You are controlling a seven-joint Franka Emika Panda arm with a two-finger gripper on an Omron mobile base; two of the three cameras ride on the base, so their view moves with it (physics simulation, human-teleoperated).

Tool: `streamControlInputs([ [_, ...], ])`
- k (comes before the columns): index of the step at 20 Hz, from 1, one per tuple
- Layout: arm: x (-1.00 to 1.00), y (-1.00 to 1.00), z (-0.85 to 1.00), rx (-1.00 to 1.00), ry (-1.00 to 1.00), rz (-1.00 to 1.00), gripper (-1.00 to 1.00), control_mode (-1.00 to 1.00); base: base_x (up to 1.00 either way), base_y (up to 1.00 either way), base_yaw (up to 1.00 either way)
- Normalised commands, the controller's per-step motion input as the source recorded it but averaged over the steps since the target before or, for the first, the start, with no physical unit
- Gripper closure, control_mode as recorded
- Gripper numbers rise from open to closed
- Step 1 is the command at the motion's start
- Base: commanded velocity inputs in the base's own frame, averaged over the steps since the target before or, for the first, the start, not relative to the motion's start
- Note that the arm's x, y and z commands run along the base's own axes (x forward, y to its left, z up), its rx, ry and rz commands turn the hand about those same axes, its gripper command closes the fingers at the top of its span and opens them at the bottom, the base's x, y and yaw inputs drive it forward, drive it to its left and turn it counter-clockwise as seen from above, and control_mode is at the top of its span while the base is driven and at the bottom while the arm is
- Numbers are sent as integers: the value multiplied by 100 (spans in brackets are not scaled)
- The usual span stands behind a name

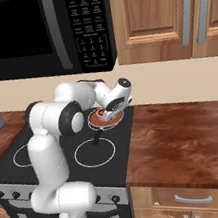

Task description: Retrieve the steak from the fridge and place it on the saucepan with marinade on the stove.

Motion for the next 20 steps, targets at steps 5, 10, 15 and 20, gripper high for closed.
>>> streamControlInputs([
  [5, 38, 19, -41, 0, 4, 0, 100, -100, 0, 0, 0],
  [10, 39, 12, -29, 0, 2, 0, 100, -100, 0, 0, 0],
  [15, 46, 7, -20, 0, 1, 0, 100, -100, 0, 0, 0],
  [20, 41, 4, -21, 0, 0, 0, -100, -100, 0, 0, 0],
])
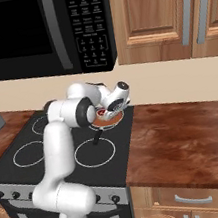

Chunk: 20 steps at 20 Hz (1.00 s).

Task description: Retrieve the steak from the fridge and place it on the saucepan with marinade on the stove.

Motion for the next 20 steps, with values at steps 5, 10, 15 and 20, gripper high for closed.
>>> streamControlInputs([
  [5, 10, 3, -8, 0, 0, 0, -100, -100, 0, 0, 0],
  [10, -25, -10, 2, 0, 0, 0, -100, -100, 0, 0, 0],
  [15, -73, -13, 13, 0, -1, 0, -100, -100, 0, 0, 0],
  [20, -76, 0, 46, 0, -15, 0, -100, -100, 0, 0, 0],
])
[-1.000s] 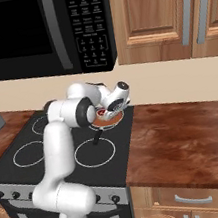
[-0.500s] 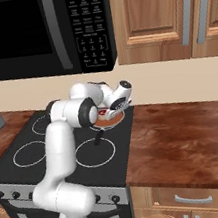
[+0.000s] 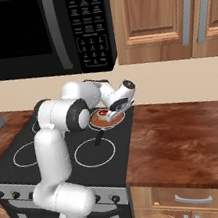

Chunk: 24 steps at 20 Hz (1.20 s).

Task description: Retrieve the steak from the fridge and place it on the saucepan with marinade on the stove.

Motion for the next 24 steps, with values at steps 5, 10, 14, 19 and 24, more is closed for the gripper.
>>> streamControlInputs([
  [5, -86, 0, 49, 0, -32, 0, -100, -100, 0, 0, 0],
  [10, -100, -2, 64, 0, -52, 0, -100, -100, 0, 0, 0],
  [14, -100, -22, 78, 2, -68, 0, -100, -100, 0, 0, 0],
  [19, -100, -43, 99, 5, -66, 0, -100, -100, 0, 0, 0],
  [24, -100, -77, 100, 5, -47, 0, -100, -100, 0, 0, 0],
])
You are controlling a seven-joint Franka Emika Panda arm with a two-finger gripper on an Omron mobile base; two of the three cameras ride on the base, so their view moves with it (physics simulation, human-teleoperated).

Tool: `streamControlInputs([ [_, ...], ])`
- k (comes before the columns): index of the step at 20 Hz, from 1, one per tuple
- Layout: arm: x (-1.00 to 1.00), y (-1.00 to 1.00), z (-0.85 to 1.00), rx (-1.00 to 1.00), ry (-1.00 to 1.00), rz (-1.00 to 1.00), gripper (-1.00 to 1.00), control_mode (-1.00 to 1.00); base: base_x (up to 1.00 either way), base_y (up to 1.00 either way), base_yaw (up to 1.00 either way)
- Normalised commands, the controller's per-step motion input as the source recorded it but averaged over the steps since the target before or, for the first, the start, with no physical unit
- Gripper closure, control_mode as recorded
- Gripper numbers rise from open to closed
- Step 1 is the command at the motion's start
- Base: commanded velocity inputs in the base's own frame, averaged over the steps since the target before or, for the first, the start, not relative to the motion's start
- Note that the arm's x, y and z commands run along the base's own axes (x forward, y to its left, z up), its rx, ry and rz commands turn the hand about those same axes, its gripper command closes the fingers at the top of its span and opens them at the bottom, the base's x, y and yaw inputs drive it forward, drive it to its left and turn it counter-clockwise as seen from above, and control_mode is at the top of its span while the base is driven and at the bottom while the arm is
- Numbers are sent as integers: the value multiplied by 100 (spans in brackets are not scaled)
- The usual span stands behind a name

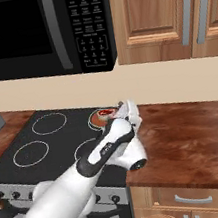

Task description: Retrieve the steak from the fridge and place it on the saucepan with marinade on the stove.

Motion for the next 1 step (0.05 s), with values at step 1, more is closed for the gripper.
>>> streamControlInputs([
  [1, -100, -86, 100, 5, -31, 0, -100, -100, 0, 0, 0],
])
